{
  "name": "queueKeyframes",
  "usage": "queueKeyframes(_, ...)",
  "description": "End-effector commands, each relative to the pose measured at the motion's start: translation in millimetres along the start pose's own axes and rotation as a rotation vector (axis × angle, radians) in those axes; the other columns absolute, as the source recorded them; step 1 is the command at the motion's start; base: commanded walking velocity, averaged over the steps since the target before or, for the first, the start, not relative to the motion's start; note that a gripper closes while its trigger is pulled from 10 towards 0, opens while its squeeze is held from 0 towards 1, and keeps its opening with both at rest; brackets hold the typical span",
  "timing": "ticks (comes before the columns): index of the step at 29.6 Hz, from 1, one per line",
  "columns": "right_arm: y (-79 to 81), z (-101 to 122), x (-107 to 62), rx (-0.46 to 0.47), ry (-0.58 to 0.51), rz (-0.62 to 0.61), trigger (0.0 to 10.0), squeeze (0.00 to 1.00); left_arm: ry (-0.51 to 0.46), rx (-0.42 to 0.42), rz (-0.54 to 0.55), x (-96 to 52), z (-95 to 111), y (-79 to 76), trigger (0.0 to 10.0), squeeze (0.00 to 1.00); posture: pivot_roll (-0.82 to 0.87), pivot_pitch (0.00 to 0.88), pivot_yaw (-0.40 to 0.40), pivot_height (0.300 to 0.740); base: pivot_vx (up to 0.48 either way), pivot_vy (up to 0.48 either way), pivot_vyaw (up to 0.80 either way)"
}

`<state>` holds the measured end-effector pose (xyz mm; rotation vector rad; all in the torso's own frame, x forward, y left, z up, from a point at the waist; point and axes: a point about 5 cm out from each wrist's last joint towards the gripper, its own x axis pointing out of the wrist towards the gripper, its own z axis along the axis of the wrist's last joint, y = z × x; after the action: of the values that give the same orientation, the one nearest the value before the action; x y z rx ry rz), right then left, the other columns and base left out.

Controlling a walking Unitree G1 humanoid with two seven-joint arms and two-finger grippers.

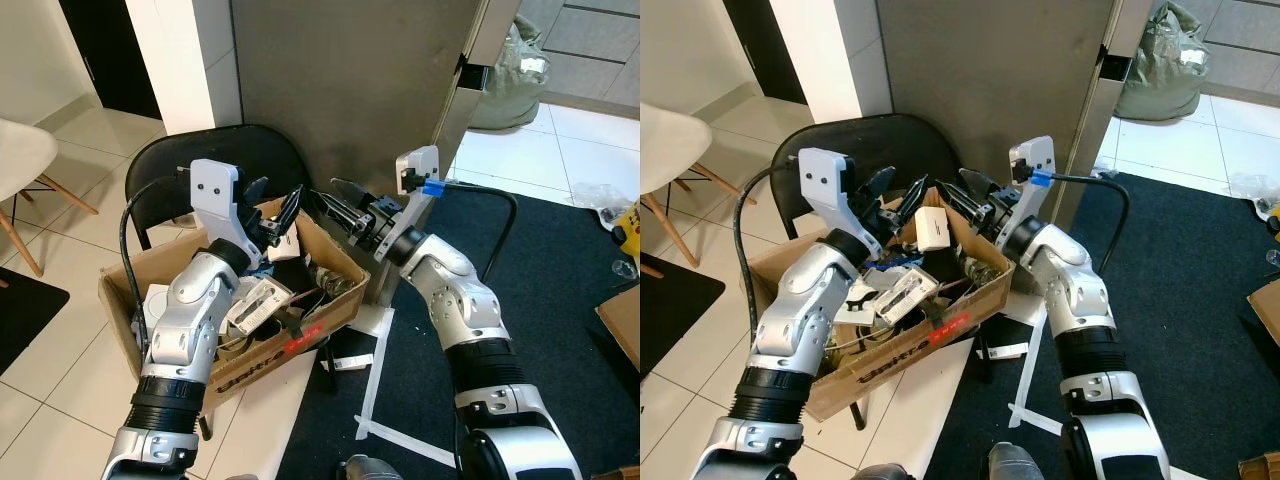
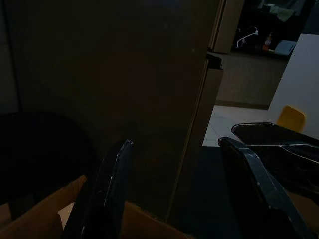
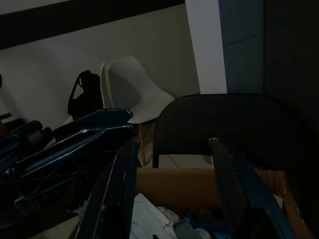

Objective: Picking trash to rubbish bin

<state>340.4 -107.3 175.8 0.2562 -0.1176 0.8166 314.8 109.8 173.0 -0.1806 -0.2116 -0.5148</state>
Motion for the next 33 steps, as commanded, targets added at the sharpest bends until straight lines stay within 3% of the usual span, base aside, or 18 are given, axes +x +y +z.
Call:
queueKeyframes(1,1.3,-1.9,-0.8,-0.015,0.013,0.01,10.0,0.0,0.006,-0.01,-0.001,0.2,-3.0,1.0,10.0,0.0,-0.07,0.0,-0.013,0.74,0.0,0.0,0.0)
queueKeyframes(26,2.3,-6.2,3.2,-0.02,0.04,0.025,10.0,0.0,0.044,0.003,-0.001,-0.1,-8.8,4.3,10.0,0.0,-0.06,0.0,-0.023,0.74,0.0,0.0,0.0)
queueKeyframes(33,0.0,-6.8,1.4,-0.012,0.042,0.014,10.0,0.0,0.045,0.002,-0.003,1.3,-9.8,2.9,10.0,0.0,-0.06,0.0,-0.031,0.74,-0.251,0.0,0.0)
